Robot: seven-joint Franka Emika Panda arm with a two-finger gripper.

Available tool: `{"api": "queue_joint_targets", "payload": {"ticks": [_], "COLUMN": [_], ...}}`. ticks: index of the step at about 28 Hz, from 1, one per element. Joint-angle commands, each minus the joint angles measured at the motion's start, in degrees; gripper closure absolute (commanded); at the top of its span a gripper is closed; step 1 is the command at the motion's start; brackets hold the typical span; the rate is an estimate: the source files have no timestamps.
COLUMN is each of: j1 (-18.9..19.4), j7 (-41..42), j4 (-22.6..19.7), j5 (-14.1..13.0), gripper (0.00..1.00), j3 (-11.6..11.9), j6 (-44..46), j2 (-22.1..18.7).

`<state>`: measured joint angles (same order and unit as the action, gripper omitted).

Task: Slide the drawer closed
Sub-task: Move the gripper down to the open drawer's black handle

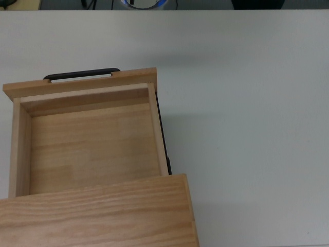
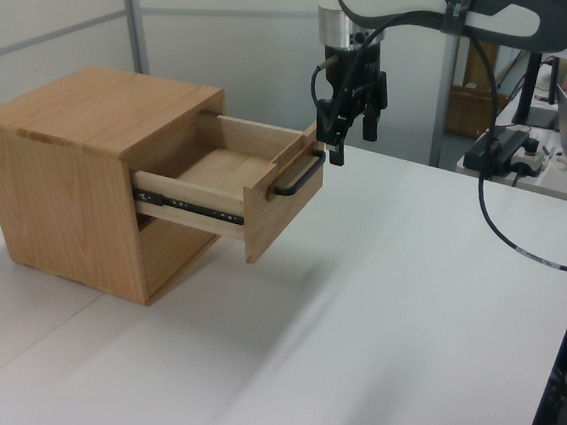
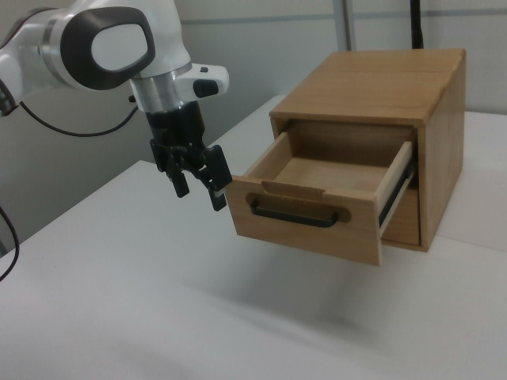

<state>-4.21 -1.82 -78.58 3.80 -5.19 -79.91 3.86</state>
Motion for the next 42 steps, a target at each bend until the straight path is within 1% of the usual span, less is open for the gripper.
{"api": "queue_joint_targets", "payload": {"ticks": [1, 8, 21, 24, 28, 33, 42], "j1": [0.4, 0.3, 0.0, 0.1, 0.3, 0.5, 0.6], "j7": [0.6, 1.2, 1.1, 0.4, 0.2, 0.2, 0.2], "j4": [-1.0, -1.3, -1.3, -1.7, -1.6, -1.7, -1.8], "j5": [0.2, 0.0, 1.6, 2.5, 2.5, 2.6, 2.5], "gripper": [0.99, 1.0, 1.0, 1.0, 1.0, 1.0, 1.0], "j3": [0.2, 0.6, 0.7, 0.6, 0.6, 0.6, 0.5], "j6": [-1.4, -3.1, -5.0, -9.6, -14.2, -20.2, -27.7], "j2": [-0.9, -0.3, 6.7, 7.7, 9.2, 10.1, 12.0]}}
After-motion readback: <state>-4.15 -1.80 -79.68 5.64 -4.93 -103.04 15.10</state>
